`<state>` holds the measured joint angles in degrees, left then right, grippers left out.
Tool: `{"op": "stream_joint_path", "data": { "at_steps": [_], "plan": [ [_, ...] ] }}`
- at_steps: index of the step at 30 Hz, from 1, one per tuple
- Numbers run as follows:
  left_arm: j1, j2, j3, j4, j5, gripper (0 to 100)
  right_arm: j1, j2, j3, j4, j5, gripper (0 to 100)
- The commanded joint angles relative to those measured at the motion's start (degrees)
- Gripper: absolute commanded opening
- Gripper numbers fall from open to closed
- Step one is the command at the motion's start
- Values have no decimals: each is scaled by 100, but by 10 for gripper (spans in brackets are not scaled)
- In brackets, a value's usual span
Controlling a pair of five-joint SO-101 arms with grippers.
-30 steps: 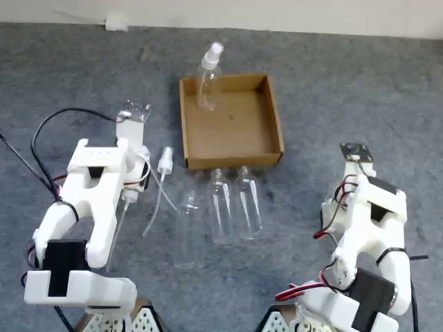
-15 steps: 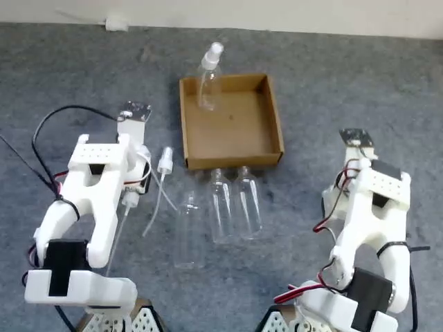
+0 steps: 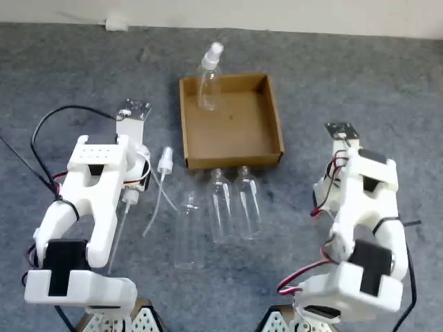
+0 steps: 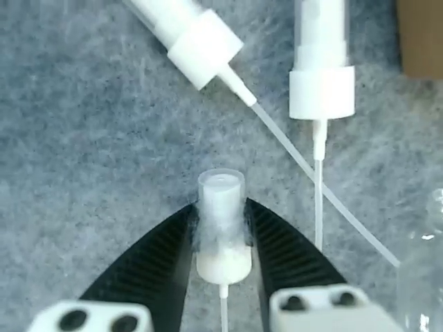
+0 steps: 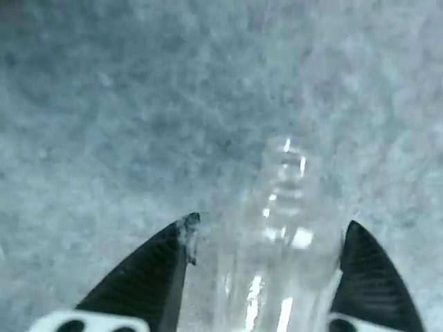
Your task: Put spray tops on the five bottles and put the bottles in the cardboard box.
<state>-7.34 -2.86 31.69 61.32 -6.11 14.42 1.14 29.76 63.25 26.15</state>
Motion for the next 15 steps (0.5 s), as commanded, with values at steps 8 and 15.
{"op": "stream_joint_path", "data": {
  "at_steps": [8,15],
  "plan": [
    [-13,-31,-31,-185,44,40,198,13,-488,-101,-35,2],
    [13,-22,-31,-211,35,95,198,-505,-453,-84,220,4]
  ]
}}
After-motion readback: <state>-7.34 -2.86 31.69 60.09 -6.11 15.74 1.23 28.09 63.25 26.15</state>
